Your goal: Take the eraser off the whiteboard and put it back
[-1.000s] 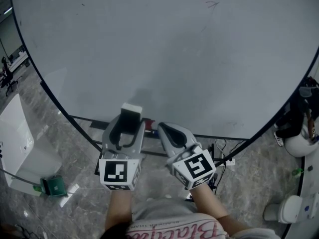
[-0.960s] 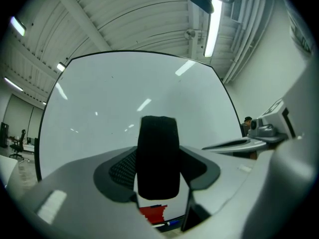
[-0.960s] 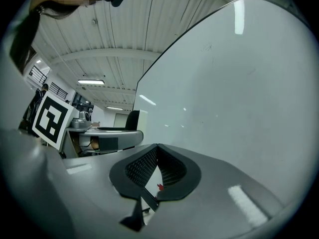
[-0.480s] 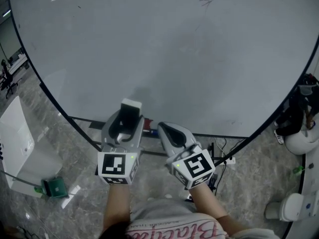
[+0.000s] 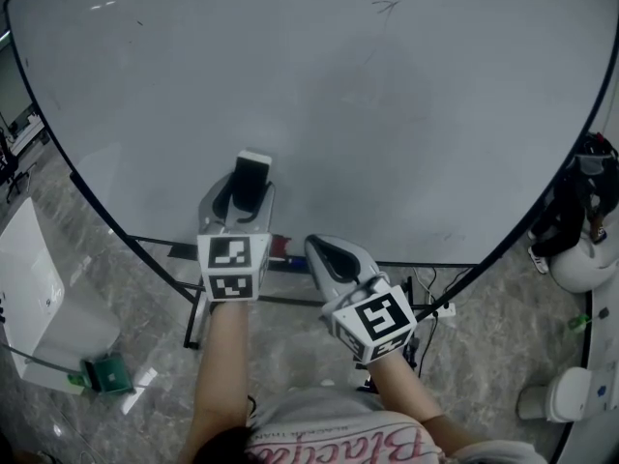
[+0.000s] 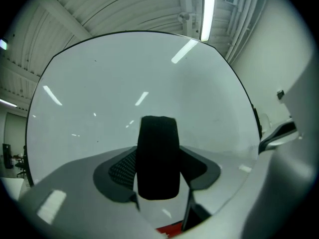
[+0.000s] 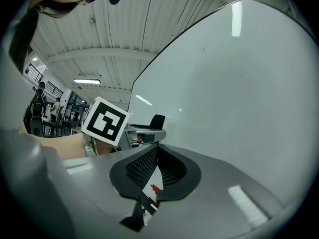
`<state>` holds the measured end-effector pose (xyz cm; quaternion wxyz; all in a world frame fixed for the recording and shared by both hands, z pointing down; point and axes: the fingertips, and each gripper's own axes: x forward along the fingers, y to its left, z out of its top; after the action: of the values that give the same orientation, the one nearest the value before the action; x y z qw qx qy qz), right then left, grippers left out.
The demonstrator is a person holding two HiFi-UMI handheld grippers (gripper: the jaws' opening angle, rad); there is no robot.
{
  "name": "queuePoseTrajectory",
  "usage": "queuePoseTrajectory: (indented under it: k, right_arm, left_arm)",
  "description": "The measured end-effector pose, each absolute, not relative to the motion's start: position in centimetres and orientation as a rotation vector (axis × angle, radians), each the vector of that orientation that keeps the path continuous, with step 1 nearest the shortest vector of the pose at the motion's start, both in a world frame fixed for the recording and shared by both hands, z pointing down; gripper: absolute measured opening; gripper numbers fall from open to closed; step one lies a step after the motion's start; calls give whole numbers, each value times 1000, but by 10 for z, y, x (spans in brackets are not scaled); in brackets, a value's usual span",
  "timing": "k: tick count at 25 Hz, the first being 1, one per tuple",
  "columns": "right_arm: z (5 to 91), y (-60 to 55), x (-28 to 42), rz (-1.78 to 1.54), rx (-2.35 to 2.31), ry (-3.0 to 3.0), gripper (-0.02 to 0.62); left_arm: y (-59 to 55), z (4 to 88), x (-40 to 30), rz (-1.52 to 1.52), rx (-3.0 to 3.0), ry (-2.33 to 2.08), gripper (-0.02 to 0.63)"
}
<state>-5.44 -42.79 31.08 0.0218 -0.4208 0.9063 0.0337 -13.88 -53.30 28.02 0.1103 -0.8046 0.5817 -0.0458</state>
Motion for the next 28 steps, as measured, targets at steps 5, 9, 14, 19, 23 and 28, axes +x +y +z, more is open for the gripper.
queuePoseTrajectory:
  k: [5,9,14,19,23,28]
  right_arm:
    - [306,-433,-56,121,-1302,2798,2]
    - [305,-436,-54,112,-1326,2788,2]
    - [304,-437,-52,99,-1357,2763,2]
    - [303,-435,-52,104,-1381,2760,2]
    - [306,-433,-51,101,-1380,2770,2]
    - [309,-431,-51,99,-1377,2775,2]
  left_arm:
    - [-553,282,-135,-167,-2374,1718,241]
    - [-559,284,-135,-167,-2379,1727,242]
    - [-559,284,-134,-168,-2372,1721,244]
    - [-558,285,-132,-177,-2372,1706,246]
    - [-549,286,-138,-137,-2384,1726,247]
    - [-524,297,-148,-77,-2406,1755,221]
